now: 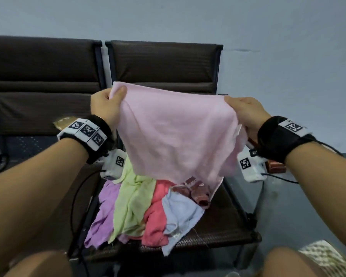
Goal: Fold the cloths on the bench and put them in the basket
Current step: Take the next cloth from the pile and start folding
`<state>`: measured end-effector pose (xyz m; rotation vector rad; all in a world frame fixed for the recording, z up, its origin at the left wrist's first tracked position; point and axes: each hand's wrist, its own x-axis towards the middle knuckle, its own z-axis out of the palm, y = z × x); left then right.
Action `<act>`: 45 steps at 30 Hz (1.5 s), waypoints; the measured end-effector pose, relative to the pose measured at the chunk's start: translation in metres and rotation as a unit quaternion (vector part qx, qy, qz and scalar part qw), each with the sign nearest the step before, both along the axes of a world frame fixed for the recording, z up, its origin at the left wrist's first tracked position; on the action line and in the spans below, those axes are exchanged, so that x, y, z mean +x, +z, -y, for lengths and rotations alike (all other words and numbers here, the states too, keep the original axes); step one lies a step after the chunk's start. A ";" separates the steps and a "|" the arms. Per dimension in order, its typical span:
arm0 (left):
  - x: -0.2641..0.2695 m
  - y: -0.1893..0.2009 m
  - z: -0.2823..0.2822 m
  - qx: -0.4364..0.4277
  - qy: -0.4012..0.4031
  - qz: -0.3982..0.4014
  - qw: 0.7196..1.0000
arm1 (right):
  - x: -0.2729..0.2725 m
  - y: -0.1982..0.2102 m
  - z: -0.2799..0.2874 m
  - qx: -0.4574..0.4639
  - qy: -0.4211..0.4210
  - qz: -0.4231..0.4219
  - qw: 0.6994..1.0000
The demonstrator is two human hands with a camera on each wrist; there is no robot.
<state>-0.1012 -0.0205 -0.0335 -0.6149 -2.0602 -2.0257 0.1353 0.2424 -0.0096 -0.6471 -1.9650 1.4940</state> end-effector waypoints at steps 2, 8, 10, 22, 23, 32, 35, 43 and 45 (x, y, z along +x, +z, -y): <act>-0.003 0.002 -0.004 -0.008 0.027 0.045 0.999 | -0.002 0.003 0.001 -0.034 -0.001 0.028 0.999; 0.022 -0.014 -0.037 0.050 0.019 0.187 0.981 | -0.017 -0.012 0.026 -0.109 0.011 0.060 0.992; 0.048 -0.021 -0.049 0.061 -0.048 0.211 0.974 | -0.021 -0.017 0.040 -0.127 0.033 0.059 0.990; 0.116 -0.029 -0.056 -0.014 -0.211 0.162 0.964 | -0.023 -0.029 0.074 -0.105 0.143 0.090 0.980; 0.110 -0.032 -0.055 -0.023 -0.178 0.152 0.972 | -0.021 -0.029 0.075 -0.112 0.171 0.085 0.975; 0.075 -0.032 -0.055 -0.096 -0.318 0.179 0.926 | -0.020 -0.018 0.051 -0.058 0.189 0.098 0.975; 0.061 -0.026 -0.069 -0.114 -0.213 0.106 0.965 | -0.024 -0.018 0.026 0.112 0.112 0.179 0.971; 0.044 0.015 -0.105 -0.027 -0.170 -0.017 0.985 | -0.046 -0.004 0.003 0.218 -0.030 -0.005 0.976; 0.043 0.022 -0.099 0.010 -0.201 -0.018 0.979 | -0.046 0.000 0.008 0.215 -0.024 -0.047 0.975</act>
